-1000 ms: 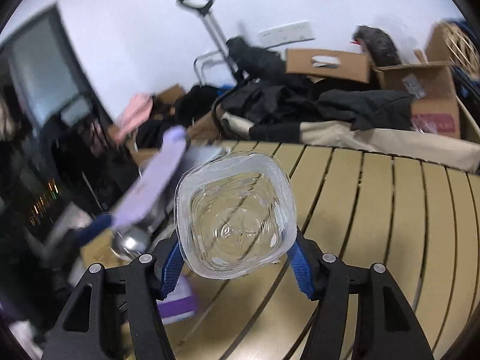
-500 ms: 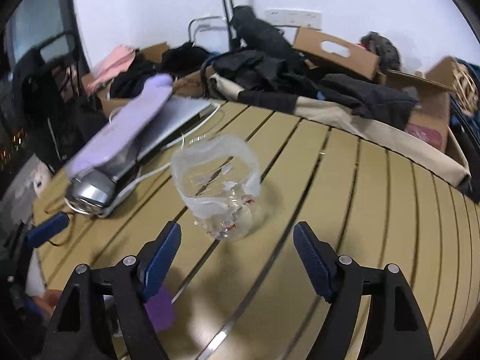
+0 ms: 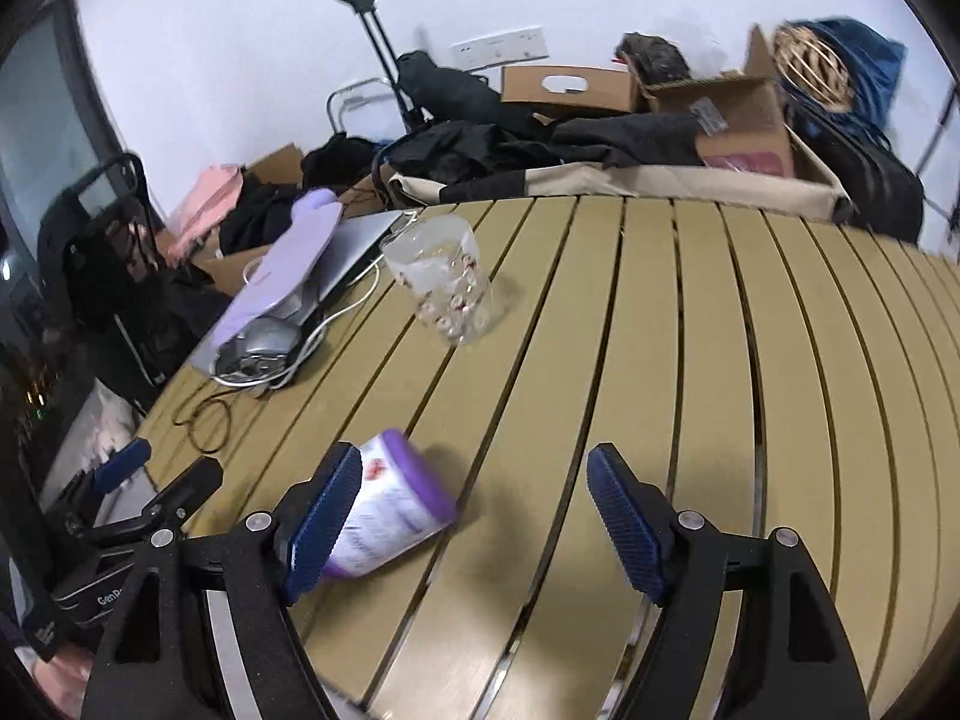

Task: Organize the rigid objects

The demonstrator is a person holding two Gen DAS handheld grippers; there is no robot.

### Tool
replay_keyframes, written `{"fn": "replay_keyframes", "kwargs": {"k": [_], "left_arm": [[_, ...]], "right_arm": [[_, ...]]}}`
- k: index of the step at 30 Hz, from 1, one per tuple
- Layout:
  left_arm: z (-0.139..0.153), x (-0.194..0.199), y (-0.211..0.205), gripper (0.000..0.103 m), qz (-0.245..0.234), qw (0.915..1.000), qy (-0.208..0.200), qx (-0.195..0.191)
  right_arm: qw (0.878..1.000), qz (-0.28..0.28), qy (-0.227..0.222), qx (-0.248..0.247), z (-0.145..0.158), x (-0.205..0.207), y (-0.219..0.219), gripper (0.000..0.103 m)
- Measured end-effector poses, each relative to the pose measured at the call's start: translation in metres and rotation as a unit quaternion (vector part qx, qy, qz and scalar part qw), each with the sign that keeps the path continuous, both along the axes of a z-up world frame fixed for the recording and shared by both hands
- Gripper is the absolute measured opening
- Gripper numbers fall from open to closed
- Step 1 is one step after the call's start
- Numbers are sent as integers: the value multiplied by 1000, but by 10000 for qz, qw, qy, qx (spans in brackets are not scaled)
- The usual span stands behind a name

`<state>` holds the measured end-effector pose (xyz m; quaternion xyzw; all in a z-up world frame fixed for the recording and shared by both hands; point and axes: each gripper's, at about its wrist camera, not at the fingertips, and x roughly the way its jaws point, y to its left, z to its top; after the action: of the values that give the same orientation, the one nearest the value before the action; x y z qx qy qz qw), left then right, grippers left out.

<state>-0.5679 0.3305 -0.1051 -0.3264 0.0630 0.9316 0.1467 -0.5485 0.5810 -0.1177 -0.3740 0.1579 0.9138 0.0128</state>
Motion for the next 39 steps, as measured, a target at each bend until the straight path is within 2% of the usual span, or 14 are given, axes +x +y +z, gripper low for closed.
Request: {"fn": "replay_keyframes", "kwargs": {"k": [7, 10, 15, 17, 18, 22, 24, 27, 30, 34, 36, 39], "left_arm": [[21, 53, -35, 103, 104, 9997, -60, 198], [38, 82, -53, 103, 86, 9996, 86, 251], [67, 152, -91, 103, 170, 9981, 488, 343], [83, 187, -110, 103, 279, 9965, 690, 377], [90, 201, -117, 103, 325, 9959, 746, 405], [127, 272, -157, 103, 429, 9927, 907, 662], [140, 301, -169, 103, 349, 9919, 1039, 634], [165, 348, -183, 103, 241, 9896, 1360, 394], [184, 396, -205, 103, 255, 9879, 1471, 421], [177, 451, -228, 103, 264, 9870, 1547, 357], [165, 481, -242, 103, 256, 9856, 1639, 312], [144, 522, -265, 103, 214, 9839, 1752, 268]], "right_arm": [[9967, -310, 134, -741, -6, 65, -6, 82], [9964, -388, 95, -753, 1, 93, -13, 82], [9976, -182, 353, -560, 35, 150, -26, 82], [9986, -53, 454, -259, 52, 176, -38, 82], [9987, 1, 500, 43, 61, 195, -47, 82], [9956, 252, 687, 589, 89, 256, -74, 82], [9921, 441, 847, 818, 103, 293, -91, 82], [9870, 672, 920, 1130, 124, 338, -118, 82], [9836, 972, 1076, 1076, 145, 384, -140, 82], [9795, 1224, 1171, 1092, 156, 443, -167, 83], [9779, 1243, 1204, 1171, 152, 474, -180, 89], [9766, 1156, 1279, 1286, 135, 519, -199, 89]]}}
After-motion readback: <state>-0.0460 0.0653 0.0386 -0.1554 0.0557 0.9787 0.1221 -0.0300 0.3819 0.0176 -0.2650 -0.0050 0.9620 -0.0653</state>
